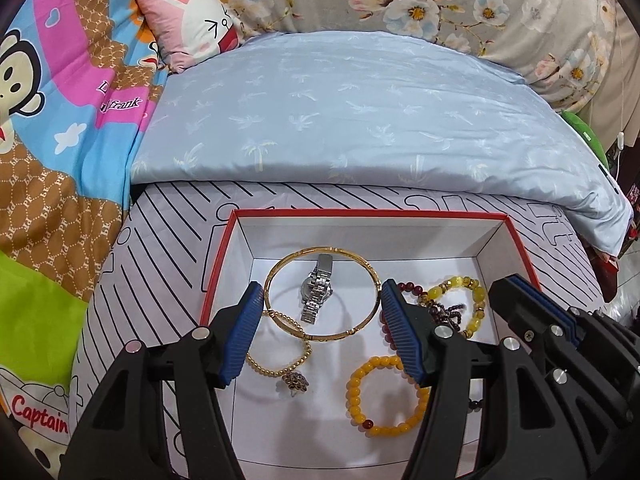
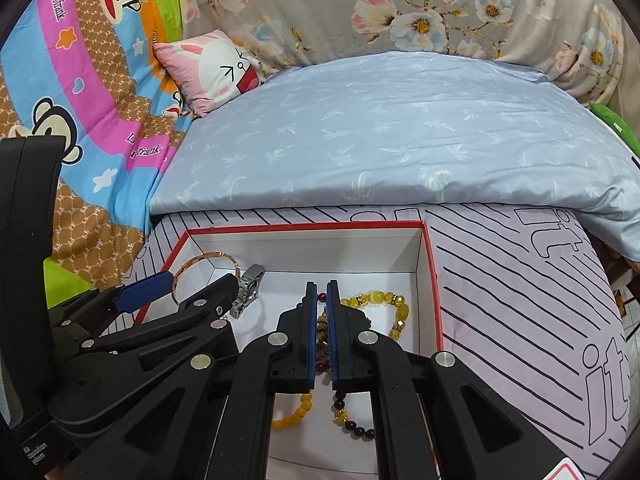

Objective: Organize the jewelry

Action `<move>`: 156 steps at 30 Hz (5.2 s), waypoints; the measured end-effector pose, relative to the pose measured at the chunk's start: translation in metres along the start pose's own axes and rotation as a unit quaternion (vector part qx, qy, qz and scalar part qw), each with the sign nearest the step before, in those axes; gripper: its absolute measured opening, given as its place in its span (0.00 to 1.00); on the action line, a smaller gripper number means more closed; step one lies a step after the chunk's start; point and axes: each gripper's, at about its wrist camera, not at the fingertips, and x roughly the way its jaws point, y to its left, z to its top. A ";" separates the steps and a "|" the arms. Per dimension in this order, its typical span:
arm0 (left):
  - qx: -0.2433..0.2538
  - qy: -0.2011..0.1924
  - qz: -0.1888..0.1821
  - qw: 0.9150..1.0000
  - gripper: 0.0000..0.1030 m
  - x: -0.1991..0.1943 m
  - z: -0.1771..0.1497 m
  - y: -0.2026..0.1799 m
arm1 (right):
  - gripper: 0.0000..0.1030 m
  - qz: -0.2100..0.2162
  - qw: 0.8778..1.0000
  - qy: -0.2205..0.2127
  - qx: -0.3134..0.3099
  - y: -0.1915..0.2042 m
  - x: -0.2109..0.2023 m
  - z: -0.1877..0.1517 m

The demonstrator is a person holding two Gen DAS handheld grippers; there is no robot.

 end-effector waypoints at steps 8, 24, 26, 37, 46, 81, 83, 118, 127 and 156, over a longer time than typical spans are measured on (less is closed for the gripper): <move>-0.009 -0.009 0.000 1.000 0.60 -0.007 -0.001 0.003 | 0.13 0.000 1.000 -0.005 0.008 -0.001 -0.009 -0.004; -0.019 -0.022 0.004 1.000 0.60 -0.043 -0.007 0.003 | 0.35 -0.013 0.999 -0.030 0.015 0.000 -0.051 -0.012; -0.022 -0.022 0.005 1.000 0.60 -0.049 -0.009 0.004 | 0.37 -0.016 0.999 -0.031 0.016 0.000 -0.056 -0.015; -0.032 -0.020 0.018 0.999 0.63 -0.074 -0.034 0.005 | 0.49 -0.040 0.998 -0.037 0.008 0.004 -0.082 -0.034; -0.040 -0.020 0.040 0.998 0.76 -0.086 -0.051 0.008 | 0.59 -0.053 0.998 -0.039 0.012 0.001 -0.096 -0.050; -0.043 -0.021 0.071 0.996 0.89 -0.114 -0.101 0.009 | 0.81 -0.075 0.995 -0.047 0.041 -0.007 -0.131 -0.098; -0.043 -0.020 0.071 0.996 0.89 -0.114 -0.103 0.008 | 0.81 -0.076 0.995 -0.047 0.041 -0.007 -0.131 -0.098; -0.056 -0.017 0.074 0.996 0.89 -0.112 -0.101 0.015 | 0.81 -0.078 0.995 -0.045 0.032 -0.004 -0.128 -0.094; -0.062 -0.020 0.078 0.995 0.89 -0.108 -0.095 0.020 | 0.81 -0.076 0.996 -0.047 0.026 0.001 -0.121 -0.086; -0.046 -0.027 0.089 0.995 0.89 -0.092 -0.084 0.017 | 0.81 -0.077 0.996 -0.040 0.025 -0.002 -0.103 -0.079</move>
